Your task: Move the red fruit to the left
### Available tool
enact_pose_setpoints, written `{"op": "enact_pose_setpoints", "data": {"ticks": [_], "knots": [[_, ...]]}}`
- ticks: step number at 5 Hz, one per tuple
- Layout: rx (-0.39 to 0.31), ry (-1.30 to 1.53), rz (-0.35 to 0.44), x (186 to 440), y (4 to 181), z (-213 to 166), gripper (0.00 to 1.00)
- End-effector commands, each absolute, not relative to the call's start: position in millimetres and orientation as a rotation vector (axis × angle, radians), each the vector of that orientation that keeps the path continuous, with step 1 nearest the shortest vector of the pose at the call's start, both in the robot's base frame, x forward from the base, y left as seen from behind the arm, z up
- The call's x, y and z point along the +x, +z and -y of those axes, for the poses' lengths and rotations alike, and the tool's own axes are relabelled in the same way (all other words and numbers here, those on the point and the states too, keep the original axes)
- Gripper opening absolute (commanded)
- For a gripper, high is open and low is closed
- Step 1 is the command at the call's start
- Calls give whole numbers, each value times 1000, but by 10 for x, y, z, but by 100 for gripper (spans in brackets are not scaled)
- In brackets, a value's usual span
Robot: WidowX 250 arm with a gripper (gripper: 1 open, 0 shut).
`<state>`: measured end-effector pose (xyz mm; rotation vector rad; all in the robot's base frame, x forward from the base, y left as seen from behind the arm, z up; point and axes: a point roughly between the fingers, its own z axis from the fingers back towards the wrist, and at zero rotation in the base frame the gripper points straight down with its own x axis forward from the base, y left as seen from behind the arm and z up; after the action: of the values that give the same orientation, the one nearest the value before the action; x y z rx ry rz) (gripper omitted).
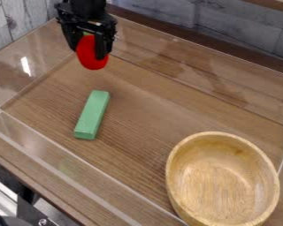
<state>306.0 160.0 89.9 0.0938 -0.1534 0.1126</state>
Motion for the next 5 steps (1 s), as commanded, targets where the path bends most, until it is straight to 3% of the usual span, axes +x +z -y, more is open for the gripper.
{"op": "enact_pose_setpoints", "data": {"ticks": [1,4,5], "knots": [[126,127,215,3161,974,-1839,0],[104,149,221,3301,692,-2115,0],[96,162,214,3261,684,-2186,0]]}}
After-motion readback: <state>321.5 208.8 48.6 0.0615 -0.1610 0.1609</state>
